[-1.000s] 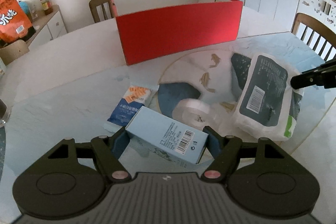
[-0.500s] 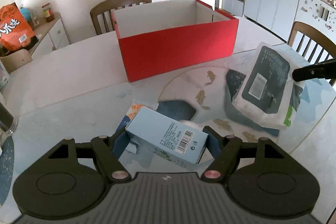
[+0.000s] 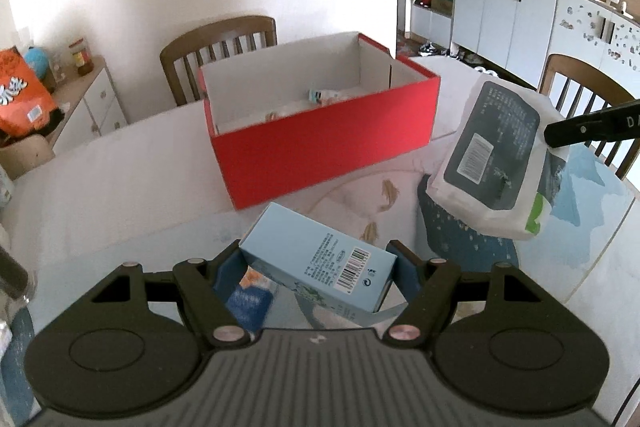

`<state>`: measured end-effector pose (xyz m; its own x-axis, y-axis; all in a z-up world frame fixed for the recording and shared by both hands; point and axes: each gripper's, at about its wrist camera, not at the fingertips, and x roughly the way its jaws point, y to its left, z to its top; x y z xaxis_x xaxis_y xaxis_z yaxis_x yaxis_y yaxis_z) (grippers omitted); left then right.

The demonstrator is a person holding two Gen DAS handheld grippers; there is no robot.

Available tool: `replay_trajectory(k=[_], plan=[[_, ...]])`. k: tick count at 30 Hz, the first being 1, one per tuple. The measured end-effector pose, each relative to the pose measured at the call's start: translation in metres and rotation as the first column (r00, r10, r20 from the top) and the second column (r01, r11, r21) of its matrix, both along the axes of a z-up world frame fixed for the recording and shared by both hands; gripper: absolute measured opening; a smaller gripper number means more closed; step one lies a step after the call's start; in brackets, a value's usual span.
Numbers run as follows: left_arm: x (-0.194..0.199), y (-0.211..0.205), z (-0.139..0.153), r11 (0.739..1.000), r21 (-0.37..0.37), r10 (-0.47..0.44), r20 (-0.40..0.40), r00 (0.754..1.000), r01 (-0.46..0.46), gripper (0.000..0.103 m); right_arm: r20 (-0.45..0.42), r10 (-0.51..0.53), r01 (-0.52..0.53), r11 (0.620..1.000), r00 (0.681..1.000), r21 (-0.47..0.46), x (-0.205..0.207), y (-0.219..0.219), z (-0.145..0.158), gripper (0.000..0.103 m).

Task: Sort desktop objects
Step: 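Lift the wet-wipe pack and blue box and carry both over the red box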

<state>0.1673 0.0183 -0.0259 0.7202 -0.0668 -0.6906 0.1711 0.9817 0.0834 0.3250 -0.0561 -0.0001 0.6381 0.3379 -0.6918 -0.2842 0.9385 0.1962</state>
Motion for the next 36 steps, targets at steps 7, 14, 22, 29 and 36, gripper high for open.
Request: replay_trajectory(k=[7,14,22,29,36], plan=[[0.019,-0.007,0.014,1.0,0.013,-0.018,0.026,1.0,0.017,0.075,0.038,-0.007,0.007,1.0,0.999,-0.003,0.01,0.0,0.012,0.009],[0.036,-0.01,0.023,0.999,0.021,-0.035,0.032,0.999,0.035,0.075,0.057,-0.014,0.014,1.0,0.998,0.002,0.022,0.004,0.02,0.009],[0.056,-0.01,0.032,0.998,0.033,-0.057,0.043,0.997,0.056,0.075,0.07,-0.025,0.025,1.0,0.997,-0.003,0.037,0.008,0.027,0.009],[0.076,-0.011,0.04,0.996,0.04,-0.082,0.046,0.996,0.08,0.075,0.086,-0.039,0.04,0.999,0.996,-0.012,0.052,0.011,0.036,0.009],[0.098,-0.011,0.05,0.994,0.047,-0.1,0.06,0.993,0.097,0.075,0.103,-0.055,0.057,0.998,0.993,-0.016,0.071,0.016,0.043,0.009]])
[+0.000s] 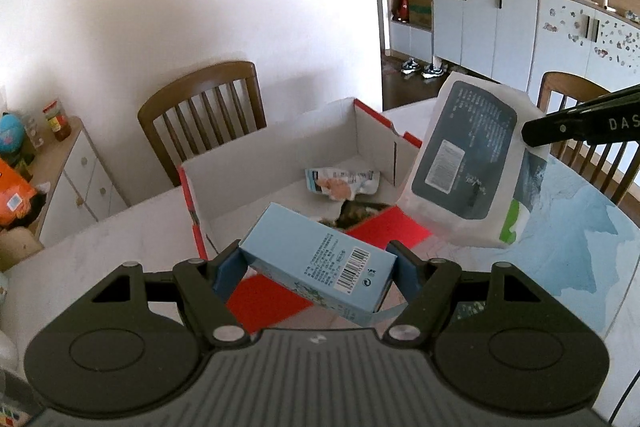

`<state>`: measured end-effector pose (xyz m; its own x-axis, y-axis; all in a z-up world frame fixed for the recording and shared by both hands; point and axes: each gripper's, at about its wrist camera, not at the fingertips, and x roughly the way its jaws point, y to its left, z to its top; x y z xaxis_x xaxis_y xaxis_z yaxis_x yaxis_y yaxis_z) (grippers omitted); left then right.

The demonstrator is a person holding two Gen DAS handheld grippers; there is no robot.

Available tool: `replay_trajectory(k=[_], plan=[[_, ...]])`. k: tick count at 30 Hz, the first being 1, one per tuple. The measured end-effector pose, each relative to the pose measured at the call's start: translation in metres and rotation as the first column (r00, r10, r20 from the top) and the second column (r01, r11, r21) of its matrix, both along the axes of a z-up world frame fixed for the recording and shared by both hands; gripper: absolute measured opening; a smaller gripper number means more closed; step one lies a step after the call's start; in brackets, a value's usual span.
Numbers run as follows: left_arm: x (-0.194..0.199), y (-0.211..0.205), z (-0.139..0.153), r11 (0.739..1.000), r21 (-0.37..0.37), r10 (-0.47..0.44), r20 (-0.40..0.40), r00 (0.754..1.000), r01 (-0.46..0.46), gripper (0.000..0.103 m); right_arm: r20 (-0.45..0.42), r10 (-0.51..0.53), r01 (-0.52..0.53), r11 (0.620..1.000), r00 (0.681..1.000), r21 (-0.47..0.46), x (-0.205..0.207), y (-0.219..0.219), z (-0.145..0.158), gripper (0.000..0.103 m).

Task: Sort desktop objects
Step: 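Lift the wet-wipe pack and blue box and carry both over the red box, then lower the wet-wipe pack into the box and open the right gripper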

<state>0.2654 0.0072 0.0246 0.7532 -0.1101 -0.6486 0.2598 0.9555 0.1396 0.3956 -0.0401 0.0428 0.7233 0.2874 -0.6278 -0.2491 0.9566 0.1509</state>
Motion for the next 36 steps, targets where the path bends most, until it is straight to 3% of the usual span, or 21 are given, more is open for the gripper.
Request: replay_trajectory(k=[18,36], plan=[[0.056,0.009,0.008,1.0,0.006,-0.023,0.006,1.0,0.023,0.075,0.025,-0.022,0.022,1.0,0.999,-0.022,0.044,0.016,0.007,0.009],[0.1,0.026,-0.009,0.999,0.008,-0.041,-0.032,0.999,0.041,0.075,0.026,-0.021,0.023,0.997,0.999,-0.071,0.083,0.039,-0.003,0.009]])
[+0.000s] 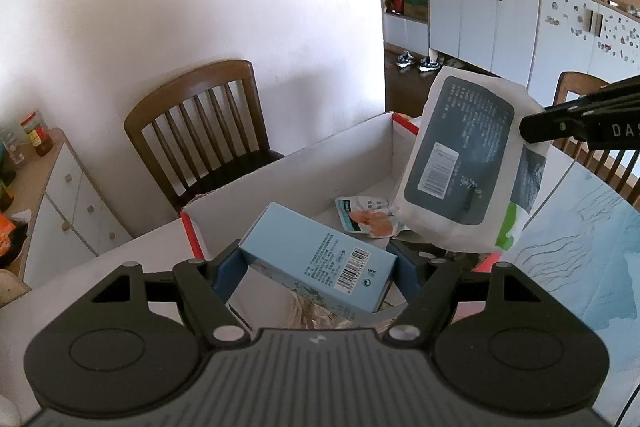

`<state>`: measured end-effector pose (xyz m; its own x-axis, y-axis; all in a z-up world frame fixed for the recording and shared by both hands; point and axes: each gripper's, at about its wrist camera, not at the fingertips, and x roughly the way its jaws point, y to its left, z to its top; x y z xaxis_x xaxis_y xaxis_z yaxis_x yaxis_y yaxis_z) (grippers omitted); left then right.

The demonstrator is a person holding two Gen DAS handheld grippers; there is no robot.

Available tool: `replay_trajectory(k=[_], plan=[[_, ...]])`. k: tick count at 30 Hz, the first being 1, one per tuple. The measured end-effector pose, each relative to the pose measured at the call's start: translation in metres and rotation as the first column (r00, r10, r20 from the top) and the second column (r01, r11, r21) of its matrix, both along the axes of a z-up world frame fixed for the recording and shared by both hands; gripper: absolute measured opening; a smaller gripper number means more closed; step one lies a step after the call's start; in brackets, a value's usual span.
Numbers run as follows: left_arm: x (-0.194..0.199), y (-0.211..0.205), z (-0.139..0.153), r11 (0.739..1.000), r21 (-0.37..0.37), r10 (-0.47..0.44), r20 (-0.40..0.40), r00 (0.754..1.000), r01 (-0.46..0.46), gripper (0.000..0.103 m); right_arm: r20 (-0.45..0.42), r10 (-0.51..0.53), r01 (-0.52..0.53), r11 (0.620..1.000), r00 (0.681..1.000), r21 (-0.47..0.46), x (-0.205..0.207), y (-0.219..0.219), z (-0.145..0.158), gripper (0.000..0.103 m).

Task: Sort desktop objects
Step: 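Lower the wet-wipe pack into the box and open the right gripper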

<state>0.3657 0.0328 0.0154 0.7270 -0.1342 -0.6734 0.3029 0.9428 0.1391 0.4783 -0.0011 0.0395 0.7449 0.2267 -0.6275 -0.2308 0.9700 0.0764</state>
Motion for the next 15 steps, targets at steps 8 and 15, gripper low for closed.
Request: replay_trajectory(k=[8,15], plan=[[0.019,0.006,-0.013,1.0,0.005,0.003,-0.024,1.0,-0.003,0.075,-0.011,0.006,-0.006,1.0,1.0,-0.019,0.01,0.01,-0.009,0.009],[0.029,0.011,-0.026,1.0,0.007,0.01,-0.044,0.999,-0.01,0.075,-0.022,0.016,-0.017,0.999,1.0,-0.032,0.019,0.018,-0.018,0.009]])
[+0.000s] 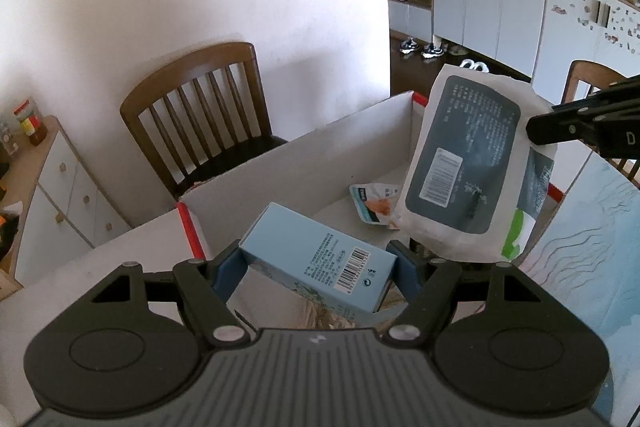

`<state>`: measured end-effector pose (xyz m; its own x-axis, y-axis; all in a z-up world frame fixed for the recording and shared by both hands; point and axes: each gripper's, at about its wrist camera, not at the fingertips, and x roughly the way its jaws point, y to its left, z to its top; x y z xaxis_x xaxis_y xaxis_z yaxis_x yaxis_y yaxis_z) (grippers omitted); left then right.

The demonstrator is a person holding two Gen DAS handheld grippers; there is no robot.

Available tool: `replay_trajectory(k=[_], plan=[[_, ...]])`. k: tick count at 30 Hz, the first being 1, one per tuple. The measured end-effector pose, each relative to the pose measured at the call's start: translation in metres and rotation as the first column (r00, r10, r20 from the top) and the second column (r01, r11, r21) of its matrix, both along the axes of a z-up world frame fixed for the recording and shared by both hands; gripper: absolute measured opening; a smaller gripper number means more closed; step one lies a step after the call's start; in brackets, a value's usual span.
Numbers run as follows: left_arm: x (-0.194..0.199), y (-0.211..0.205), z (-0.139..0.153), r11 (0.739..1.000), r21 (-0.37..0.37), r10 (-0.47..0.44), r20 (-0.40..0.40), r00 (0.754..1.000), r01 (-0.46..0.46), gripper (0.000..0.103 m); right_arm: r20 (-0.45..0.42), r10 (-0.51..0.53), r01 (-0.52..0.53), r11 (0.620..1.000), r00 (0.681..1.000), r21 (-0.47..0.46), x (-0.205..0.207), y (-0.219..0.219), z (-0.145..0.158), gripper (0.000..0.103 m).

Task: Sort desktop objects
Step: 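Lower the wet-wipe pack into the box and open the right gripper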

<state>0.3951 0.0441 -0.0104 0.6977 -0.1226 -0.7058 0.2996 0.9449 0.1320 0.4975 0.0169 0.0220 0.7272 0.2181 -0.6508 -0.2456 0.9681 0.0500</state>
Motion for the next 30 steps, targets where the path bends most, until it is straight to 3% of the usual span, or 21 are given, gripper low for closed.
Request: replay_trajectory(k=[30], plan=[[0.034,0.001,-0.049,1.0,0.02,-0.004,-0.106,0.994,0.006,0.075,-0.073,0.035,-0.041,0.996,0.997,-0.079,0.025,0.021,-0.044,0.009]])
